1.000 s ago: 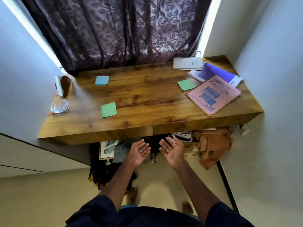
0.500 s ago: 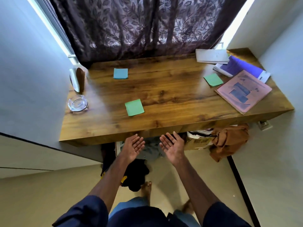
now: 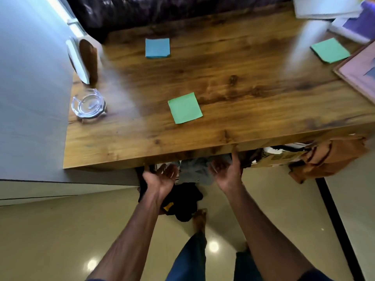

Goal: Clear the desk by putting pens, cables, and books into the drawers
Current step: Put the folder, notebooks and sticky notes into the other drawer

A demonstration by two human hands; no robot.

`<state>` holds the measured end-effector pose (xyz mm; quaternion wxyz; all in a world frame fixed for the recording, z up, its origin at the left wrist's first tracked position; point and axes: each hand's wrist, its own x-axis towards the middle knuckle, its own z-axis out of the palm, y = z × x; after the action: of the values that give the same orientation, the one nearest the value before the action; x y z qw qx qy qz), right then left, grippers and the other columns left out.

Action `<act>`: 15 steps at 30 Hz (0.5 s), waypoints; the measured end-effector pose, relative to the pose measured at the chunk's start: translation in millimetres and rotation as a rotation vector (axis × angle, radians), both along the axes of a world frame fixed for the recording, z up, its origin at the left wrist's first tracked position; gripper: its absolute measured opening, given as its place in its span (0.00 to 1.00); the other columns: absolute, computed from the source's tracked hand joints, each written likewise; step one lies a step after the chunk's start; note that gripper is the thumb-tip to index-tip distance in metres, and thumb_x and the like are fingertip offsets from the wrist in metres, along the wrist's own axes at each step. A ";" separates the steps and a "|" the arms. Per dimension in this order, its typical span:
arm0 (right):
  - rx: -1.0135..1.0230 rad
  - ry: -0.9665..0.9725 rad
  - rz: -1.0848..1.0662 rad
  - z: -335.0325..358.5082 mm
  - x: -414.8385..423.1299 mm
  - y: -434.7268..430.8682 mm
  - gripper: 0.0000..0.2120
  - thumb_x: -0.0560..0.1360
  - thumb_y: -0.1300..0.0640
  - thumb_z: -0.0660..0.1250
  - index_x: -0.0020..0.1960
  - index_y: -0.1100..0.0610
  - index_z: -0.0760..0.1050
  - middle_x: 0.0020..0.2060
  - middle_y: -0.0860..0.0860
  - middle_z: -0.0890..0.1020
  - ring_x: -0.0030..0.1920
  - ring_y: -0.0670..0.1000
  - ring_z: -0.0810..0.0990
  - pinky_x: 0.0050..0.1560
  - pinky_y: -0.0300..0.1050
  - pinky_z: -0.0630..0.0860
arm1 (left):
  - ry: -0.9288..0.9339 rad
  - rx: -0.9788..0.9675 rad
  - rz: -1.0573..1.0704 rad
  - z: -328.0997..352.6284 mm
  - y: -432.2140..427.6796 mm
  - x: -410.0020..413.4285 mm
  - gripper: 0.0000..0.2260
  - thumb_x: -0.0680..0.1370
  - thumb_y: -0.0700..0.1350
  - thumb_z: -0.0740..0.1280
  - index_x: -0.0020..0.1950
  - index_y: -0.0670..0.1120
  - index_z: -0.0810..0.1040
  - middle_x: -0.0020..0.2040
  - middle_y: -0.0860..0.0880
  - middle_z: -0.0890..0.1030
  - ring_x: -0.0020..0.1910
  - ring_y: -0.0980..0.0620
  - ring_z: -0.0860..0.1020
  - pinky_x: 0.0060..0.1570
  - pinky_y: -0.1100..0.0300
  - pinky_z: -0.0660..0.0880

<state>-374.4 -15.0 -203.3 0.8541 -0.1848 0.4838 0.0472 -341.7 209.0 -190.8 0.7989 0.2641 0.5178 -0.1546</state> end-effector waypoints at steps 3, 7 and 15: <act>0.051 -0.092 -0.058 -14.9 5.3 1.9 0.43 0.64 0.29 0.74 0.64 0.60 0.75 0.49 0.55 0.82 0.48 0.56 0.81 0.58 0.54 0.75 | -0.028 -0.033 0.050 -19.3 0.6 14.7 0.31 0.78 0.62 0.55 0.71 0.42 0.71 0.69 0.37 0.74 0.66 0.37 0.74 0.70 0.42 0.67; 0.152 -0.189 -0.143 -15.1 8.2 5.1 0.37 0.69 0.32 0.72 0.65 0.59 0.75 0.57 0.55 0.82 0.61 0.57 0.81 0.70 0.57 0.70 | -0.094 -0.132 0.138 -21.0 -2.4 21.0 0.30 0.75 0.65 0.63 0.69 0.46 0.75 0.65 0.39 0.78 0.62 0.36 0.78 0.64 0.38 0.73; 0.182 -0.148 -0.204 -7.9 -21.9 11.7 0.45 0.66 0.33 0.75 0.72 0.60 0.71 0.64 0.56 0.78 0.63 0.56 0.78 0.69 0.56 0.72 | -0.124 -0.134 0.191 -17.0 2.2 -13.1 0.30 0.77 0.63 0.60 0.69 0.43 0.75 0.65 0.34 0.77 0.63 0.31 0.77 0.63 0.29 0.70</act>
<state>-396.3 -3.3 -211.2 0.9010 -0.0593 0.4297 -0.0100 -354.8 211.2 -207.8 0.8564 0.1686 0.4786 -0.0954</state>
